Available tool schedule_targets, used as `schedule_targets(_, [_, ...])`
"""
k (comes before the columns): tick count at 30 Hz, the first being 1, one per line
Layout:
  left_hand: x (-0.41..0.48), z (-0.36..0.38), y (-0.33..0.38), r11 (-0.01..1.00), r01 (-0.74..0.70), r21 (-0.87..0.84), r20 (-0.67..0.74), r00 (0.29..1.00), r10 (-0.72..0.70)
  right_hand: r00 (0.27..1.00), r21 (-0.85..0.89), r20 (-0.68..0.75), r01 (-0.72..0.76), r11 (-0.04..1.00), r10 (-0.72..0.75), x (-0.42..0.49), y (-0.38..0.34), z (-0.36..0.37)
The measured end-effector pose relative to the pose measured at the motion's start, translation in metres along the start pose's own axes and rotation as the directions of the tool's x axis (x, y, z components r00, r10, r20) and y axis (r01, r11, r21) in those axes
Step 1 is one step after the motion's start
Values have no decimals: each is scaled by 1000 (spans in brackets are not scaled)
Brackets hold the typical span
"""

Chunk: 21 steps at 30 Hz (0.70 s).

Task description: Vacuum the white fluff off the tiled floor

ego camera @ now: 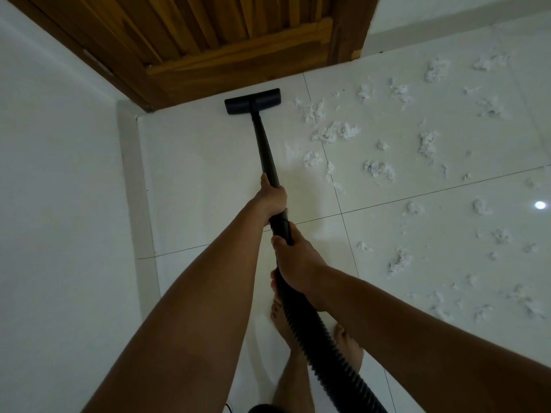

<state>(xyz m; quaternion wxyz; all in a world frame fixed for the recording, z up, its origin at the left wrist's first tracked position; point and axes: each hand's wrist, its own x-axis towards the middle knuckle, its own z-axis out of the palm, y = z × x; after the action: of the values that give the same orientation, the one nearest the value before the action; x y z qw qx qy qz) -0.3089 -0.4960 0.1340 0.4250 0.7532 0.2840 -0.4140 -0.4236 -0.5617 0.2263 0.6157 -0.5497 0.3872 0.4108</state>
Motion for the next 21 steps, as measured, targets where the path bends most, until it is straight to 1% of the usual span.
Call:
schedule_targets(5, [-14, 4, -2, 1000, 9, -17, 2, 1000, -8, 1000, -12, 8, 12, 1000, -12, -12, 4, -5])
schedule_targets(8, [-28, 14, -11, 1000, 15, -27, 5, 1000, -15, 1000, -49, 0, 13, 999, -13, -24, 17, -12])
schedule_targets(12, [-53, 32, -29, 999, 32, -13, 17, 999, -31, 998, -146, -16, 60, 988, -63, -46, 39, -24])
schedule_targets(14, [-67, 41, -40, 998, 43, -38, 16, 999, -43, 997, -179, -14, 74, 981, -78, -58, 52, -29])
schedule_targets(18, [-95, 62, -62, 994, 68, -90, 30, 997, -65, 998, -195, -7, 62, 979, -64, -82, 82, -42])
schedule_targets(21, [-113, 80, -79, 993, 81, -89, 23, 997, -79, 998, -200, -3, 65, 978, -67, -98, 106, -52])
